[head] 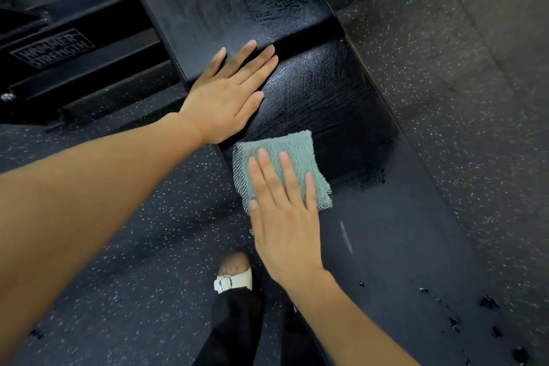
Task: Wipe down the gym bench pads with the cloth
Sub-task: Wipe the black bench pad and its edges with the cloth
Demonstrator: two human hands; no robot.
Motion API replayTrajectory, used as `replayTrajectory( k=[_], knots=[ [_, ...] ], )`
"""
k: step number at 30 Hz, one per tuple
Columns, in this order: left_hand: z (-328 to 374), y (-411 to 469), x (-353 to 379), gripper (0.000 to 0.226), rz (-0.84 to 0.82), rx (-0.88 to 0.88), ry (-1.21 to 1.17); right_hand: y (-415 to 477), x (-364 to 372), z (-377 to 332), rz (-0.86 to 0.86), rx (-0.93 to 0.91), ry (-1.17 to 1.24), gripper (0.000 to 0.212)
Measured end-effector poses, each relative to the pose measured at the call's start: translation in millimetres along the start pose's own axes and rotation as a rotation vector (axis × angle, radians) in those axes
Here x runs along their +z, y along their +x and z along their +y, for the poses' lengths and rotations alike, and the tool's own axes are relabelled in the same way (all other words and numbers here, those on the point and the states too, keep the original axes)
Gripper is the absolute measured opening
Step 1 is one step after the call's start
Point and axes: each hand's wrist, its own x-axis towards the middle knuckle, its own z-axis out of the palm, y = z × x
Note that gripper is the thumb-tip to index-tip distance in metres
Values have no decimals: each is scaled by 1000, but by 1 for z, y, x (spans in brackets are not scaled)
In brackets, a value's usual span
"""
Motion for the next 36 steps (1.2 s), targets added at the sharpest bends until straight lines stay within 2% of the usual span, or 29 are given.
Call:
replayTrajectory(
  k=[5, 8, 14, 20, 22, 26, 29, 33, 36],
  knots=[
    [4, -6, 3, 59, 16, 41, 42, 0, -6, 34, -28, -152, -37, 55],
    [6, -8, 3, 59, 8, 70, 26, 5, -15, 64, -24, -161, -51, 55],
    [17, -16, 8, 57, 2, 104, 25, 9, -34, 128, -5, 41, -3, 55],
    [39, -25, 12, 57, 6, 160, 9, 5, -23, 86, 70, 278, 78, 57],
    [42, -26, 12, 57, 8, 154, 11, -5, -19, 71, 48, 229, 52, 57],
    [46, -26, 12, 57, 11, 136, 29, -42, -10, 44, -29, -75, 12, 58],
    [49, -27, 13, 58, -1, 114, 31, -52, -8, 50, -68, -213, -20, 56],
    [55, -29, 14, 58, 1, 70, 28, -44, -17, 84, -102, -287, -43, 56],
    [60, -30, 14, 58, 5, 52, 23, -36, -25, 115, -85, -225, -49, 56]
  ],
)
